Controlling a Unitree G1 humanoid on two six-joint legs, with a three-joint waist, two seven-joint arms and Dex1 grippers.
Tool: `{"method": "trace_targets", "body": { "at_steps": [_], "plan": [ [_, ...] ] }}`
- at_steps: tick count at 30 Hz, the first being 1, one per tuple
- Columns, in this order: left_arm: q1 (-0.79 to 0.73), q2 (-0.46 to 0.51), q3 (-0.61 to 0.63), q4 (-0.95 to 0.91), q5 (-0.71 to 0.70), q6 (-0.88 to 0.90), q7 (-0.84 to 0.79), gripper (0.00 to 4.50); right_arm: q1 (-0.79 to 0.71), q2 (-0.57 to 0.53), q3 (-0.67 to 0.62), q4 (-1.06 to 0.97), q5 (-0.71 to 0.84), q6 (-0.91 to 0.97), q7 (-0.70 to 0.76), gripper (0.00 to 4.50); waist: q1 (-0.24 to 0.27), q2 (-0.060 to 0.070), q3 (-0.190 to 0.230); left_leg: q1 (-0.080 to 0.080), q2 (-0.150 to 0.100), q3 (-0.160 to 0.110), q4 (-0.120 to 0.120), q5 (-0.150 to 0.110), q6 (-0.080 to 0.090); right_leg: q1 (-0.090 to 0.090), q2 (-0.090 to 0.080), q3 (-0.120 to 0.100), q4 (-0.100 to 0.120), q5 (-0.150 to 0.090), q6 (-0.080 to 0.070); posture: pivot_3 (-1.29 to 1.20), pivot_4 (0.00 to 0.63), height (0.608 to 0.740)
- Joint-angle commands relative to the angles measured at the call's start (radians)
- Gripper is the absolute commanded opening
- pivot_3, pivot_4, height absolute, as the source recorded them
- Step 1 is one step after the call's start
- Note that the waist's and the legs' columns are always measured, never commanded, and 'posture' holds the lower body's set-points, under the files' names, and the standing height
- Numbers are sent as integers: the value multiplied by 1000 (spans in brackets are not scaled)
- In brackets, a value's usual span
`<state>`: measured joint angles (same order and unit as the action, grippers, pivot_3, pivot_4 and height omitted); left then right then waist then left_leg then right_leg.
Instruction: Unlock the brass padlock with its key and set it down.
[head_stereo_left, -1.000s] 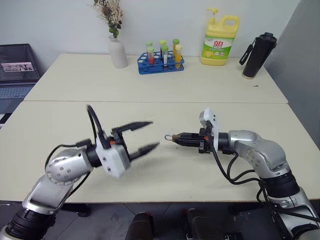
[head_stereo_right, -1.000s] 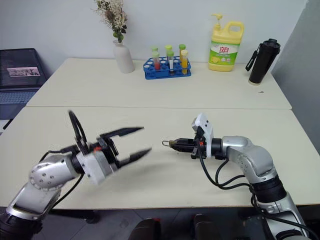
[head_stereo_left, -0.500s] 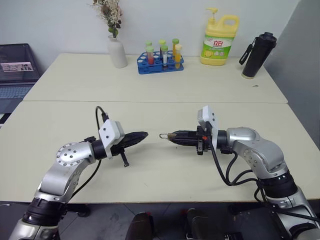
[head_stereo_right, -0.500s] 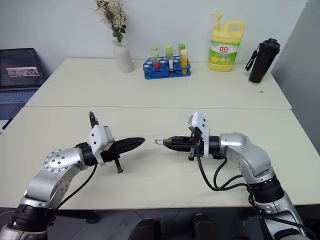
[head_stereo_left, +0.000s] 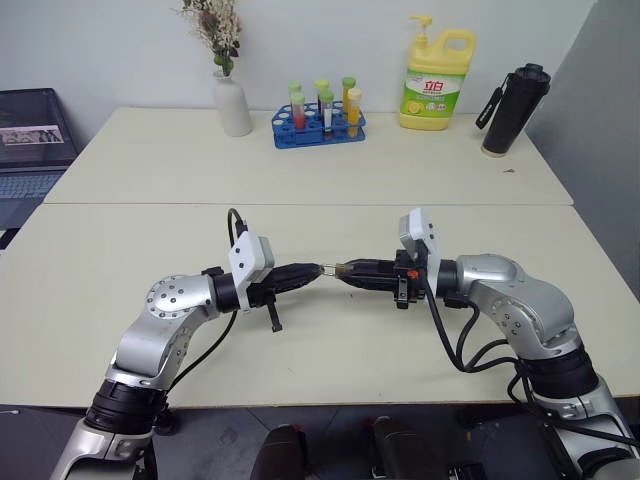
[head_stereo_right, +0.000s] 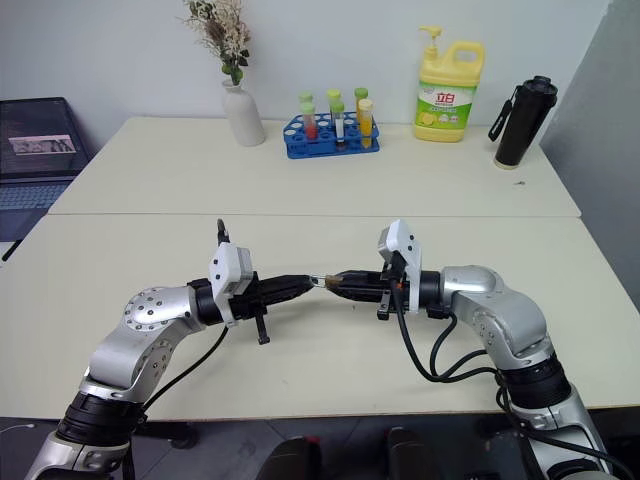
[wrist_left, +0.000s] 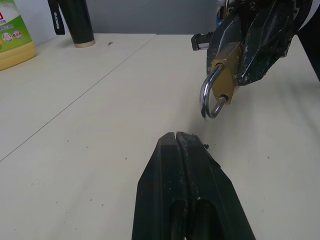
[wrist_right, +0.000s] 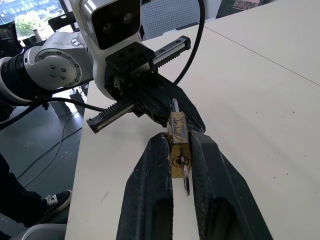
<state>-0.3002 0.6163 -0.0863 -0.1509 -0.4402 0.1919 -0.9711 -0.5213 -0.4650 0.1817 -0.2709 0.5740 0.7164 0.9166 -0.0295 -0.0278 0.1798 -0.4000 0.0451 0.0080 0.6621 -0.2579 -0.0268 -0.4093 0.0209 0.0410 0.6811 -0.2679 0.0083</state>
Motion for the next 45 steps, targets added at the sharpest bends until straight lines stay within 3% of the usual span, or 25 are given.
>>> {"method": "trace_targets", "body": {
  "at_steps": [1,18,32,45],
  "plan": [
    [-3,-12,3,-54,7,-2,3,0,3,-4,-17,-26,16,-2,6,163,0,0,0,0,0,0,0,0,0,0,0,0,0,0,0,0,150,740],
    [50,-12,20,-174,-41,94,-10,0,5,-9,-14,-22,13,15,9,163,0,0,0,0,0,0,0,0,0,0,0,0,0,0,0,0,150,740],
    [33,6,110,-264,-197,277,18,0,2,-17,-7,-23,9,23,18,163,0,0,0,0,0,0,0,0,0,0,0,0,0,0,0,0,150,740],
    [4,-5,109,-210,-152,247,27,0,-3,-14,-5,-17,9,25,27,163,0,0,0,0,0,0,0,0,0,0,0,0,0,0,0,0,150,740]
  ]
}}
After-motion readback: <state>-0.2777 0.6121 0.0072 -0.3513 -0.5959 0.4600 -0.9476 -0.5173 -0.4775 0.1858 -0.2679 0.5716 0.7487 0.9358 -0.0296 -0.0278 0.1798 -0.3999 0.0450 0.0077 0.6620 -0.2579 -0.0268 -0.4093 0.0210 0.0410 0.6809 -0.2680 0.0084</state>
